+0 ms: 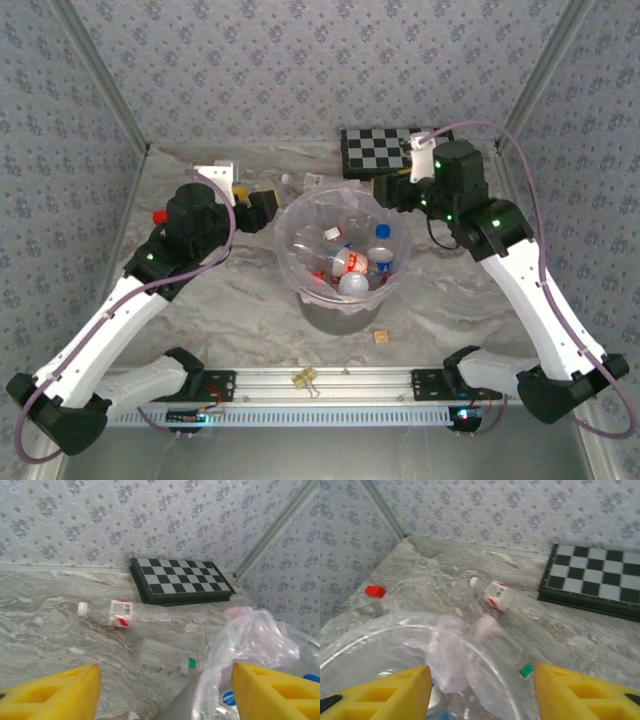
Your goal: Put the plastic bottles in the bin
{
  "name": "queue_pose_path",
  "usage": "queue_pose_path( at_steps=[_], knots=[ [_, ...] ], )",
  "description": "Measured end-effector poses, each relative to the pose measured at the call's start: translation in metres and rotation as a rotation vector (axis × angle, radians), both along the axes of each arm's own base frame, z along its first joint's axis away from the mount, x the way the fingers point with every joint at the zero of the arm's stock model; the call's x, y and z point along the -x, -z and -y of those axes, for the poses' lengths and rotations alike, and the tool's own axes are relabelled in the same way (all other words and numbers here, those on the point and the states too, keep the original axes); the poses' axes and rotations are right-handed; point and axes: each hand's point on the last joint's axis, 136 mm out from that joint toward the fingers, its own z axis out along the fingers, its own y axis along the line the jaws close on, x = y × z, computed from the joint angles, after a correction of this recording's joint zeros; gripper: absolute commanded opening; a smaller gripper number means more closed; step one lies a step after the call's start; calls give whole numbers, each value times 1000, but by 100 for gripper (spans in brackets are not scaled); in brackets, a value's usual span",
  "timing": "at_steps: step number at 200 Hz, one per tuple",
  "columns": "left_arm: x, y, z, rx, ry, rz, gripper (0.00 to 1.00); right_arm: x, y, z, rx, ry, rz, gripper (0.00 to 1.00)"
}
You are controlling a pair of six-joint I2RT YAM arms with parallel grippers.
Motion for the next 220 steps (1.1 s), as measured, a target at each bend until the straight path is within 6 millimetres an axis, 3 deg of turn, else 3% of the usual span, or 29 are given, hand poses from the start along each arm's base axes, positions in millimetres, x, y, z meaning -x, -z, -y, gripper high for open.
queue_pose_path(
  at_steps=[26, 58, 85, 108, 133, 156, 193, 220],
  knots=[
    [-10, 6, -19, 5, -48, -29, 72, -2, 13, 31, -39, 105, -41, 59],
    [-31, 23, -46, 18, -119, -104, 72, -2, 42, 66, -88, 231, -123, 60],
    [-59, 51, -66, 57, -177, -209, 73, 2, 68, 93, -118, 323, -194, 60],
    [-87, 83, -73, 98, -201, -308, 77, 5, 89, 103, -138, 359, -238, 61],
    [-116, 130, -65, 161, -201, -443, 85, 9, 108, 103, -142, 358, -286, 63],
    [-139, 163, -55, 222, -211, -546, 86, 14, 113, 108, -150, 369, -293, 65],
    [-198, 167, -35, 310, -237, -589, 91, 9, 119, 126, -177, 416, -312, 80],
    [-228, 181, -5, 351, -220, -625, 93, 2, 125, 125, -198, 409, -341, 83]
  ],
)
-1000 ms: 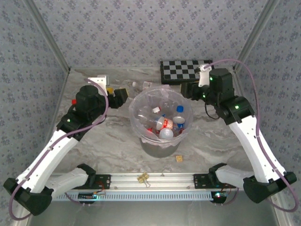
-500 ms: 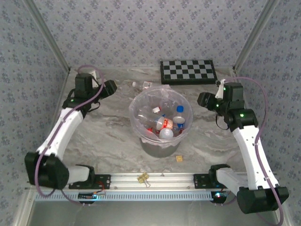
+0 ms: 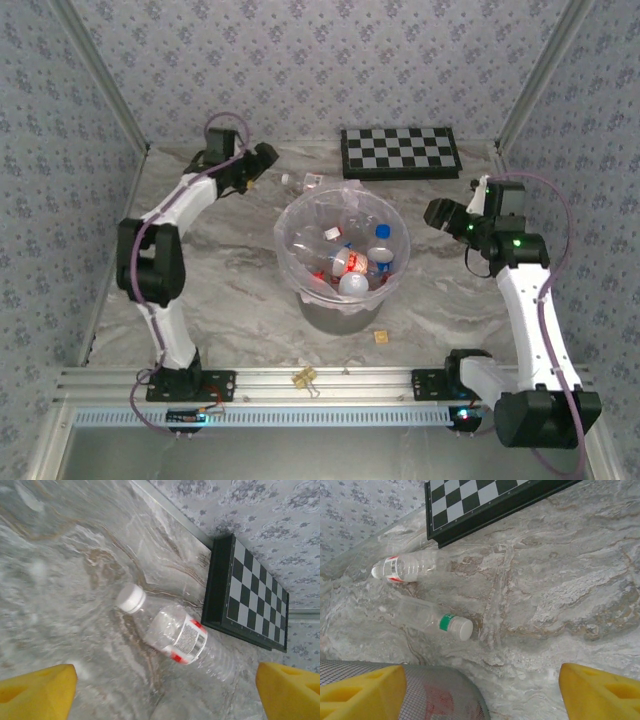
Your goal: Put the plastic bottles in the bin
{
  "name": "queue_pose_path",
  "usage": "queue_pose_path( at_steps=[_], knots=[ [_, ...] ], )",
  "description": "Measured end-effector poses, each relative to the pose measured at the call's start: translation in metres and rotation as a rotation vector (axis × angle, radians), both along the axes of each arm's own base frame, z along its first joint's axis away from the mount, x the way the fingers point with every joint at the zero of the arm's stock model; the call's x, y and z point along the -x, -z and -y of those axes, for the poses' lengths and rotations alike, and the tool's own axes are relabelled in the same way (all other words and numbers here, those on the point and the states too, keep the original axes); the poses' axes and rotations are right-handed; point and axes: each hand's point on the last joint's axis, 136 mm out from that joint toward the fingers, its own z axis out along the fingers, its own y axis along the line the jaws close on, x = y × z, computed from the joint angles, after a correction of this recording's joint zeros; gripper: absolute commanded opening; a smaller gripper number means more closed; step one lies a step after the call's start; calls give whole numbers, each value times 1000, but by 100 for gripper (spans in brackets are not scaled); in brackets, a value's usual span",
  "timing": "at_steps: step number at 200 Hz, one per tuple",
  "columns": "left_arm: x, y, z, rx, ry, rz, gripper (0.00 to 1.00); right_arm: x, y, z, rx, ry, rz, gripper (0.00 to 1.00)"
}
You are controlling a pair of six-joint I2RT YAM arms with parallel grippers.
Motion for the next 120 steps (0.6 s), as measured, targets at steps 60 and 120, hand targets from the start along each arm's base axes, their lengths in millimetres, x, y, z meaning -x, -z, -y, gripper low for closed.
queue_pose_path(
  at_steps=[60, 120],
  knots=[
    [-4, 77, 60, 68, -7, -188, 93, -5, 0, -3, -12, -14, -6, 83],
    [-30, 93, 87, 114, -42, -194, 88, 2, -15, 5, 10, 2, 50, 82]
  ],
)
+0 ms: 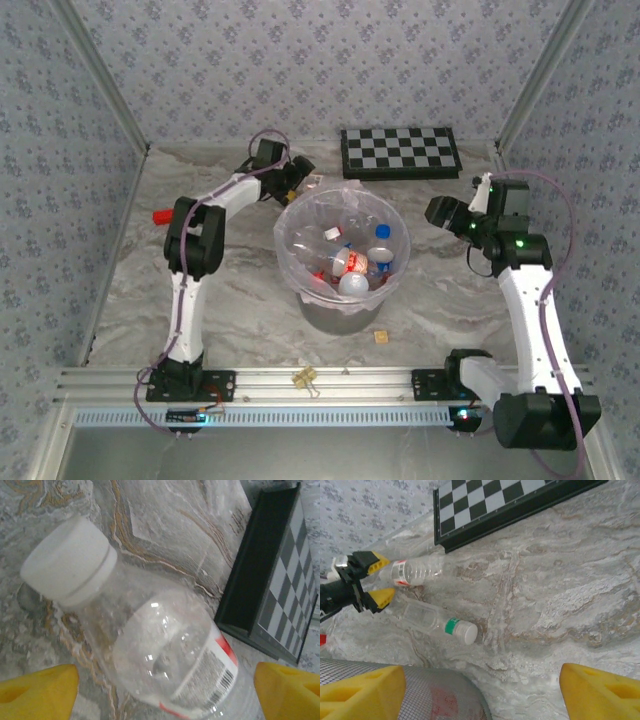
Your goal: Put the plastic bottles in the bin
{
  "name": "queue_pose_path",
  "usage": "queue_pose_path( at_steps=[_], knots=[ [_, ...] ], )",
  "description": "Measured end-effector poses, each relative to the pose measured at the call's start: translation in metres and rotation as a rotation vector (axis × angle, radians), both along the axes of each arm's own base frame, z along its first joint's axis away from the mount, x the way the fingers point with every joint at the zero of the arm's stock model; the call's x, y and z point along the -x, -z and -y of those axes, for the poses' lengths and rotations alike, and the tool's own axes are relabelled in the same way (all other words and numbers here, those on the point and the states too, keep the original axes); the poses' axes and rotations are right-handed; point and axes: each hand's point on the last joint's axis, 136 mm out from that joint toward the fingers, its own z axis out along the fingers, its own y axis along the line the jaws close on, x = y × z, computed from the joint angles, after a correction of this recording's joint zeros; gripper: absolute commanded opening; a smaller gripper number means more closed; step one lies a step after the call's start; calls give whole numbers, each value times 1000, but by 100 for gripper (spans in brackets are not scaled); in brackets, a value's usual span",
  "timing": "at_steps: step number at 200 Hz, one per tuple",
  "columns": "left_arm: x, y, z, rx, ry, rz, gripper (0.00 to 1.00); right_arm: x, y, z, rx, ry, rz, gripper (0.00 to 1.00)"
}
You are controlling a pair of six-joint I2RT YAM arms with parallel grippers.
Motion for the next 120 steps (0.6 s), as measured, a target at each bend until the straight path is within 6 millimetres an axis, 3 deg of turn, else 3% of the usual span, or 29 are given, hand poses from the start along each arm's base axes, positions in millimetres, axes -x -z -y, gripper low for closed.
queue_pose_path(
  at_steps=[23, 53, 120],
  knots=[
    [-8, 17, 1, 0, -24, -21, 78, 3, -7, 7, 9, 21, 26, 82],
    [-14, 23, 1, 4, -48, -22, 65, 4, -7, 16, 11, 42, 32, 82],
    [-19, 14, -4, -34, -54, 7, 49, 4, -6, 21, -8, 48, 41, 81]
  ],
)
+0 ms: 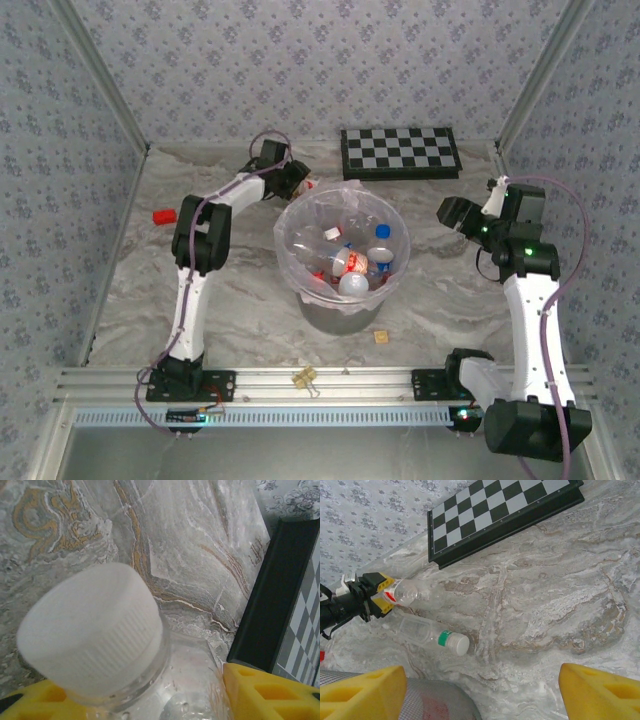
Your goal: Put the plastic bottles in the bin
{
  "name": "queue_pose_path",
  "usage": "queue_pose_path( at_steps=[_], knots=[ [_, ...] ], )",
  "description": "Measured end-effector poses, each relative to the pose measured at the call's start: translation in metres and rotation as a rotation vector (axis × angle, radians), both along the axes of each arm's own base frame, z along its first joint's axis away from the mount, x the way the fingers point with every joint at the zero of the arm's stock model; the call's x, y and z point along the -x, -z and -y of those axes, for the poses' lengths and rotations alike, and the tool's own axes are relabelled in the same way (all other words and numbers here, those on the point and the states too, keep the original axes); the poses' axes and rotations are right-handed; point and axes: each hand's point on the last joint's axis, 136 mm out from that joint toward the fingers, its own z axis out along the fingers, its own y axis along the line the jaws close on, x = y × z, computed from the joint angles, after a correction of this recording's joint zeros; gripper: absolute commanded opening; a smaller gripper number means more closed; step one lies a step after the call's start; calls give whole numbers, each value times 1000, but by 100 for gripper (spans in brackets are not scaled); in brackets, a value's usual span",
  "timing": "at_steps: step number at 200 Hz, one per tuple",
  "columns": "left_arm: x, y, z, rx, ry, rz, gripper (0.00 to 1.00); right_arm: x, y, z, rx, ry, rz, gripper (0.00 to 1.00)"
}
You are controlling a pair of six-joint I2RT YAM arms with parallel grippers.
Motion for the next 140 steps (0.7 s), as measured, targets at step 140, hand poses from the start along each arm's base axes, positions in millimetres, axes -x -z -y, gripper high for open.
queue_pose_path(
  at_steps=[140],
  knots=[
    [82, -272, -108, -72, -109, 507, 46, -21, -55, -33, -67, -162, 142, 78]
  ],
)
